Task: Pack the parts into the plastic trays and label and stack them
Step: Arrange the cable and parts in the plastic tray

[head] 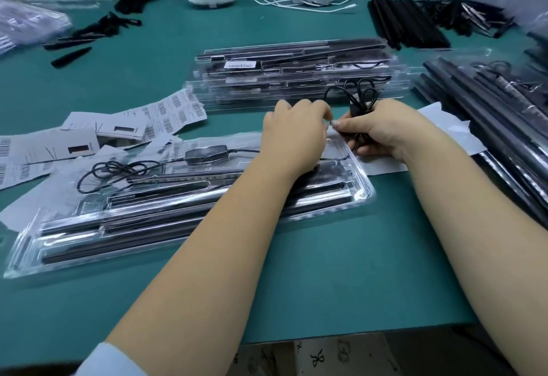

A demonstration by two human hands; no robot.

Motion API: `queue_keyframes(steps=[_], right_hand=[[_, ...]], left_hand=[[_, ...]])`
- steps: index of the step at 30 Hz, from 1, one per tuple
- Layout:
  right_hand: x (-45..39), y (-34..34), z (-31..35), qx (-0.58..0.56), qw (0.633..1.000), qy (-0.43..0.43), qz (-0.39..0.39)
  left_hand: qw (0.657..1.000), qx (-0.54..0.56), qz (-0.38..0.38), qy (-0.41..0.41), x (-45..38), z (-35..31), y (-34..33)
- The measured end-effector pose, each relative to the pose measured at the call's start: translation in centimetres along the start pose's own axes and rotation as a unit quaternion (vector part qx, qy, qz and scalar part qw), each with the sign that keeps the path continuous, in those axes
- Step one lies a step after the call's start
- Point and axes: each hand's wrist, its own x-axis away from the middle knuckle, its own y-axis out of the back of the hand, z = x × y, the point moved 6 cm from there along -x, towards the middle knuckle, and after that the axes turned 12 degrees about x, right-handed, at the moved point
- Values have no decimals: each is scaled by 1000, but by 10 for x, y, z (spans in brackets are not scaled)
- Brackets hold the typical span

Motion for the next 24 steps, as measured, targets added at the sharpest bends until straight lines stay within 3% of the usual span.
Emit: queue_keyframes(steps=[5, 13, 19, 24], right_hand=[[0, 0, 0, 3, 1000, 0, -10], [2, 1, -1, -25, 999, 4, 24], [-1, 2, -4, -12, 999, 3, 38], [-1, 0, -3, 3, 1000, 5, 22]], left_hand=[[1000, -5, 24, -2, -2, 2, -2], [997, -53, -39, -30, 2, -8, 7], [995, -83, -61, 5, -1, -13, 1], [998, -27, -58, 6, -2, -9, -2]])
